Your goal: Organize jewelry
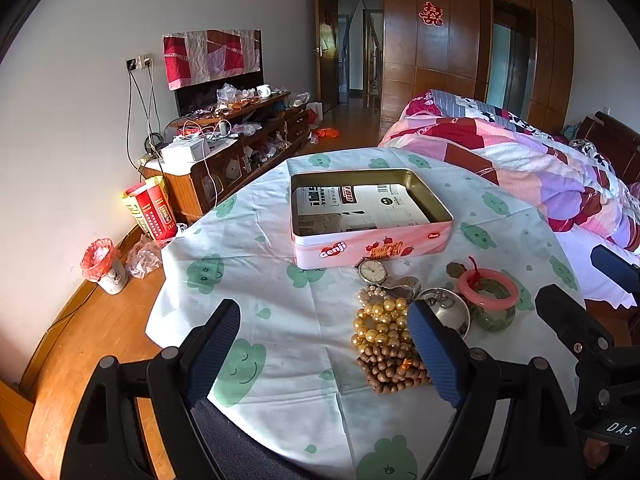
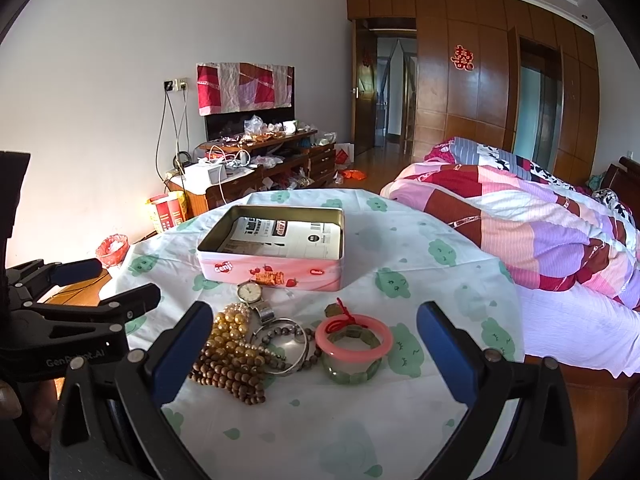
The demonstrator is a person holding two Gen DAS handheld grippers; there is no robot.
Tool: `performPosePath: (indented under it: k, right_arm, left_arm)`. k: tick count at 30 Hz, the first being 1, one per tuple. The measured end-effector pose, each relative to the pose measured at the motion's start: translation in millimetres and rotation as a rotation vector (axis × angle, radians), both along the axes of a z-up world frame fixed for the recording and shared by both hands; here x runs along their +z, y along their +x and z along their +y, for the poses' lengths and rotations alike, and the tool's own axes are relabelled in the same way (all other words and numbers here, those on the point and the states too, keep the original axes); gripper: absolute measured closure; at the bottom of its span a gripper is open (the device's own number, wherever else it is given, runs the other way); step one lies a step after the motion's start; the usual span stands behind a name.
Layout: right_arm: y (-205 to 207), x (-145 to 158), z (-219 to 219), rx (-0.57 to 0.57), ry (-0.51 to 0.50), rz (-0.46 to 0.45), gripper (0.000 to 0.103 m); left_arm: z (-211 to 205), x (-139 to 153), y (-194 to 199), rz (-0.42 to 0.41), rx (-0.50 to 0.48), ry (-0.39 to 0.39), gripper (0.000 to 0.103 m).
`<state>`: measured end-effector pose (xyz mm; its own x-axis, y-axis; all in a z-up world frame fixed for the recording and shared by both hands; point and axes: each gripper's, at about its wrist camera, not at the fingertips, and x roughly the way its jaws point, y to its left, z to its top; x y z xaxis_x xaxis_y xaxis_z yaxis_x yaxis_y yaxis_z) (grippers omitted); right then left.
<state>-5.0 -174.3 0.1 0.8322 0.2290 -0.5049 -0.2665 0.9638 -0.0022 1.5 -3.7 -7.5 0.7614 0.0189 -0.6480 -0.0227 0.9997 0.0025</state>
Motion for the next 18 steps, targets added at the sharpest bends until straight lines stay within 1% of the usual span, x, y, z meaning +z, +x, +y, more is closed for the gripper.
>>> performPosePath:
  k: [7,9,18]
  right_arm:
    - [-0.6,0.8,-1.0,-0.001,-0.001,0.005,0.000]
    - [2.2,-4.4,1.0,-0.005,0.001,0.017,0.000]
    - [5.7,-6.6,-0.6,-0.009,0.006,0.047,0.000]
  left_arm:
    - [0.3,-2.1,-0.3,0.009,0.002,0.004,0.017]
    - [0.5,-2.3,-0.8,0.007,0.002,0.004,0.017]
    - [-1.9,-4.8,0.7,0.015,-0.002,0.013,0.017]
